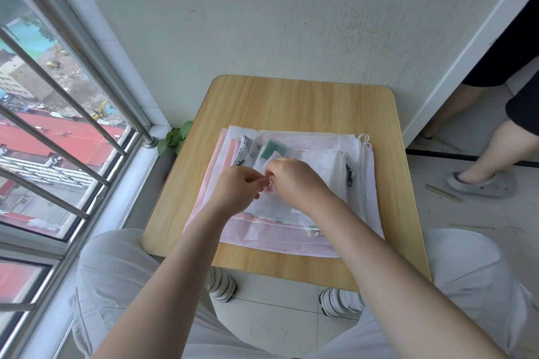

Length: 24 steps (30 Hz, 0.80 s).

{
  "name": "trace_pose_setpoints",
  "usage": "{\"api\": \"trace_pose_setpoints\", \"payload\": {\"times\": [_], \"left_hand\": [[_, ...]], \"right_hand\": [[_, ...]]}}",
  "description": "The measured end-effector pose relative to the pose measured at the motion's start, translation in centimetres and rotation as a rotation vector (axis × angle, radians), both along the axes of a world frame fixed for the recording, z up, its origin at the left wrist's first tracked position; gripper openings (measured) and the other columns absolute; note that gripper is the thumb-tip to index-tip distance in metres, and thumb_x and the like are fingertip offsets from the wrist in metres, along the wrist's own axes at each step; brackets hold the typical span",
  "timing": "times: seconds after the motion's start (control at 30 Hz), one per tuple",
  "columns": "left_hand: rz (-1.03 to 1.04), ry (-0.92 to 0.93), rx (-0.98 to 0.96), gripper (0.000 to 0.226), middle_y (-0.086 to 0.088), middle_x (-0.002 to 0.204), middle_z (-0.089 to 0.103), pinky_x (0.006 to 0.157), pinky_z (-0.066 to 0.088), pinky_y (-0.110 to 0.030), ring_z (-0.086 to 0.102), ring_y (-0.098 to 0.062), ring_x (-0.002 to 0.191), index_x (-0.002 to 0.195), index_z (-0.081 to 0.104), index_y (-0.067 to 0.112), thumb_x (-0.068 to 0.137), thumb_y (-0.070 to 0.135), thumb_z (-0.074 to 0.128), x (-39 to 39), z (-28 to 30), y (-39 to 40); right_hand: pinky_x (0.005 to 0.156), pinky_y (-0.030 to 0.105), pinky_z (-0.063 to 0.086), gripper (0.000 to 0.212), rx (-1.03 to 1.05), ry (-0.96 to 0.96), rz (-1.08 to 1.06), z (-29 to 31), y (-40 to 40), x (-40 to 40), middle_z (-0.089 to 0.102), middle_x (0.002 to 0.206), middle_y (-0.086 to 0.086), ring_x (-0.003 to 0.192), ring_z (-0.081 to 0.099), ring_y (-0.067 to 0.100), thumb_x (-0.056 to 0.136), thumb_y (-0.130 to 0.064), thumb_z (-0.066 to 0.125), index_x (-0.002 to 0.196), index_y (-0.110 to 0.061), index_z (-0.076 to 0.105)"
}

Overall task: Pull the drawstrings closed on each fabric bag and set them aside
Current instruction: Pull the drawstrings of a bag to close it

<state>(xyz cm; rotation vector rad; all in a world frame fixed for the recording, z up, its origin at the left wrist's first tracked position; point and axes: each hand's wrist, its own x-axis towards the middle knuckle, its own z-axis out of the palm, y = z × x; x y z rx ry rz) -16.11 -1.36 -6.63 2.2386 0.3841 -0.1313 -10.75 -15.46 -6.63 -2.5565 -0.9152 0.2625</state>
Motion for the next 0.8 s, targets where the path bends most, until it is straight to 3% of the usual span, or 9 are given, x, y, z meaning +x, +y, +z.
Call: {"api": "trace_pose_setpoints", "payload": {"times": [0.13,0.27,0.37,0.43,0.5,0.67,0.8], "left_hand": [[-0.033,-0.09,0.13,0.013,0.012,0.065,0.064,0.056,0.04,-0.008,0.055,-0.001,0.06,0.085,0.077,0.014,0.09,0.02,0.066,-0.4,-0.4,-0.2],[-0.017,-0.178,0.206,0.01,0.013,0.066,0.064,0.057,0.043,-0.009,0.059,-0.003,0.064,0.085,0.077,0.014,0.087,0.016,0.068,-0.5,-1.1,-0.4],[0.017,-0.181,0.174,0.008,0.008,0.069,0.069,0.063,0.054,-0.028,0.064,-0.01,0.068,0.083,0.077,0.013,0.084,0.016,0.069,-0.6,-1.8,-0.4],[0.035,-0.168,0.14,0.007,0.009,0.066,0.068,0.062,0.055,-0.032,0.064,-0.012,0.064,0.078,0.074,0.015,0.083,0.016,0.069,-0.7,-2.2,-0.3],[0.048,-0.155,0.102,0.008,0.008,0.064,0.066,0.06,0.054,-0.032,0.062,-0.013,0.062,0.075,0.069,0.016,0.083,0.016,0.069,-0.8,-2.5,-0.2],[0.054,-0.197,0.049,0.005,0.012,0.069,0.066,0.06,0.045,-0.015,0.062,-0.005,0.066,0.083,0.07,0.021,0.085,0.017,0.07,-0.9,-2.6,0.0],[0.129,-0.244,0.028,0.009,0.005,0.071,0.065,0.061,0.047,-0.022,0.06,-0.011,0.066,0.081,0.064,0.017,0.082,0.015,0.072,-0.9,-2.8,-0.2]], "right_hand": [[0.069,0.035,0.044,0.008,-0.038,0.116,0.008,0.6,-0.1,0.2,0.056,0.099,0.003,0.082,0.055,0.024,0.096,-0.013,0.049,0.092,-0.012,0.056],[0.069,0.03,0.048,0.024,0.17,0.474,-0.164,0.7,0.0,0.5,0.065,0.086,0.003,0.076,0.059,0.019,0.097,-0.008,0.046,0.078,-0.017,0.058],[0.064,0.022,0.048,0.021,0.289,0.705,-0.272,0.0,0.2,0.5,0.065,0.083,0.004,0.066,0.057,0.013,0.099,-0.008,0.047,0.083,-0.014,0.06],[0.064,0.023,0.047,0.023,0.316,0.787,-0.293,-0.4,0.2,0.5,0.064,0.082,0.003,0.065,0.056,0.013,0.099,-0.008,0.046,0.083,-0.015,0.06],[0.062,0.023,0.045,0.026,0.341,0.842,-0.299,-0.4,0.1,0.5,0.061,0.079,0.004,0.064,0.052,0.013,0.099,-0.006,0.045,0.079,-0.014,0.06],[0.057,0.025,0.036,0.024,0.384,1.026,-0.299,-0.5,-0.2,0.7,0.05,0.07,0.005,0.061,0.043,0.014,0.098,-0.006,0.048,0.079,-0.008,0.063],[0.055,0.025,0.034,0.023,0.425,1.143,-0.306,-0.5,-0.5,1.0,0.047,0.067,0.005,0.058,0.041,0.014,0.099,-0.004,0.046,0.082,-0.007,0.061]]}}
